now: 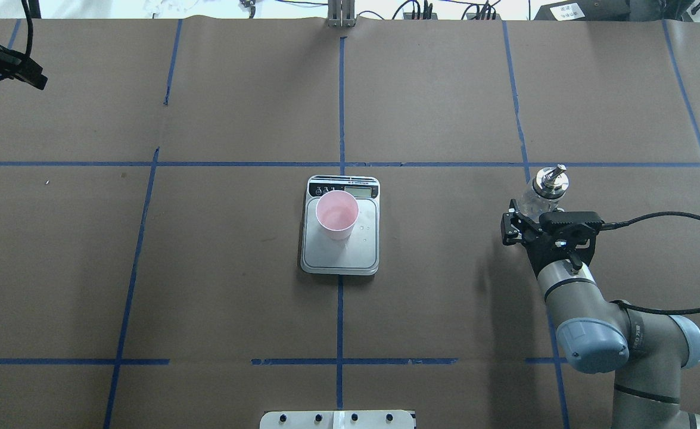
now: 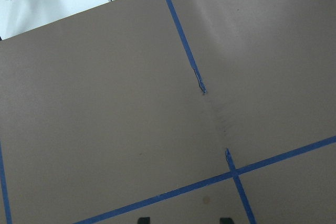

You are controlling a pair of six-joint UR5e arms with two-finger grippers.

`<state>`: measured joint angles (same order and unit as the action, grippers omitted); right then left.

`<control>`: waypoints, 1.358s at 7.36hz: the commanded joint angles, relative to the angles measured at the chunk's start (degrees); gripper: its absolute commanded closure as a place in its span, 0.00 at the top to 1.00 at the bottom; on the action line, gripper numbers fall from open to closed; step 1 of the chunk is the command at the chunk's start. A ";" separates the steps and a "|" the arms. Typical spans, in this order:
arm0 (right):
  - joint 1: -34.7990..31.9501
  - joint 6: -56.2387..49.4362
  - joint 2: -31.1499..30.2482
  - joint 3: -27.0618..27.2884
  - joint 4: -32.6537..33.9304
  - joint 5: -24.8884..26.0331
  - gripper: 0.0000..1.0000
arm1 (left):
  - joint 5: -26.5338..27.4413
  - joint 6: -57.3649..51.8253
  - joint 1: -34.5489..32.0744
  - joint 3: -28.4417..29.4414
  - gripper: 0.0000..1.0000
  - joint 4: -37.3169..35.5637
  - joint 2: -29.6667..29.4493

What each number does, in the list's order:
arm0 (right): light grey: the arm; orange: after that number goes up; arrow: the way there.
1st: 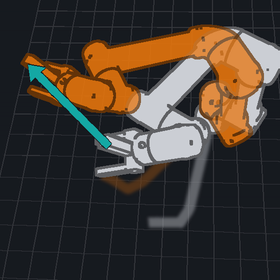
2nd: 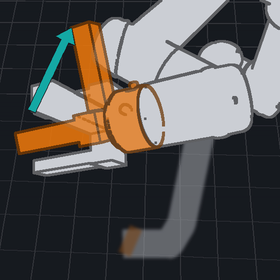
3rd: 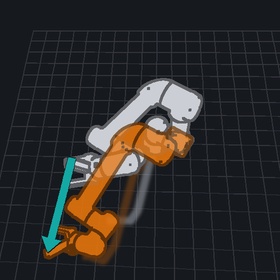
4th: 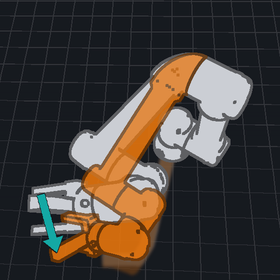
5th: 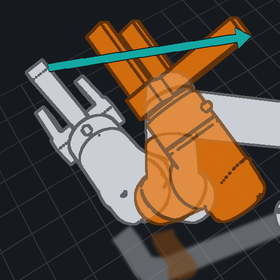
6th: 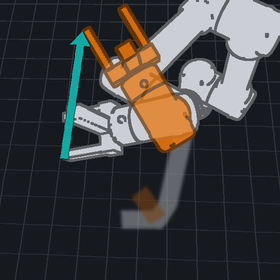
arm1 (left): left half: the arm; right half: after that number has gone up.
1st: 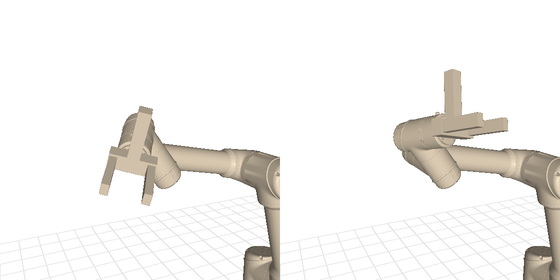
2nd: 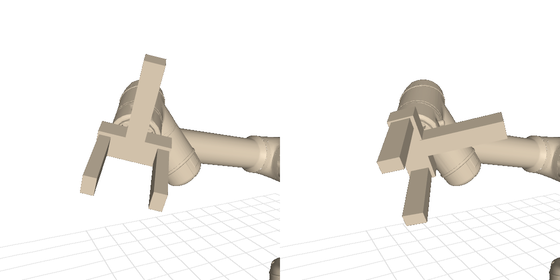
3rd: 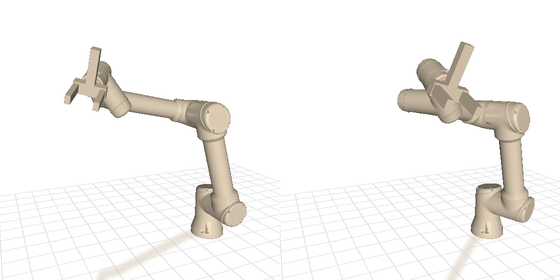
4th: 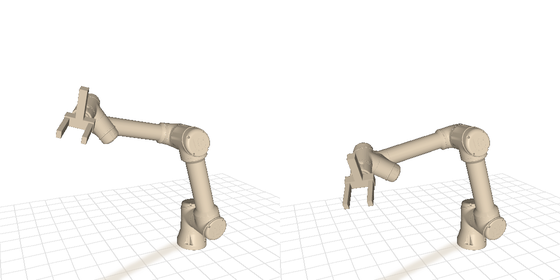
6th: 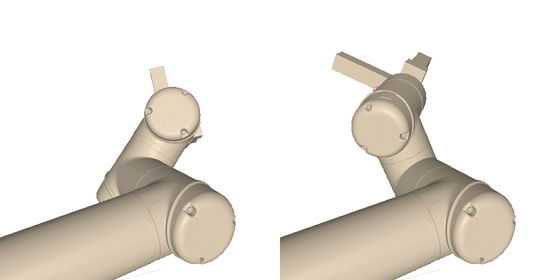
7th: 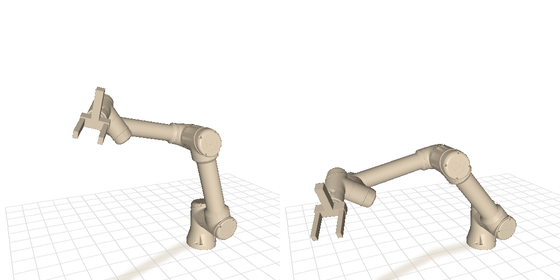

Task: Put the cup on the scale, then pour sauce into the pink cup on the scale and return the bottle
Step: 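Lower the bottle to the table and open the right gripper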

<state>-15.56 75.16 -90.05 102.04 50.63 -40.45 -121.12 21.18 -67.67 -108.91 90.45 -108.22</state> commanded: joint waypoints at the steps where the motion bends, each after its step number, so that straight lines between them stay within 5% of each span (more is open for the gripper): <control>1: 0.00 0.78 -0.30 -0.61 -2.01 -0.51 0.00 | 0.01 0.00 0.00 0.01 0.54 -0.01 -0.15; 7: 0.09 0.78 -0.22 -2.02 -2.11 -0.51 0.02 | 0.01 0.00 -0.09 -0.16 0.54 -0.01 -0.33; 8: 0.09 0.87 -0.22 -2.02 -2.11 -0.42 0.99 | 0.01 0.00 -0.09 -0.16 0.54 -0.01 -0.33; 10: 0.00 0.87 -0.30 -1.76 -2.20 -0.25 1.00 | 0.01 0.00 -0.09 -0.95 0.54 -1.05 -0.33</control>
<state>-15.49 76.02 -90.28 100.09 48.46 -40.84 -121.11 21.18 -67.75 -109.42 90.15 -108.54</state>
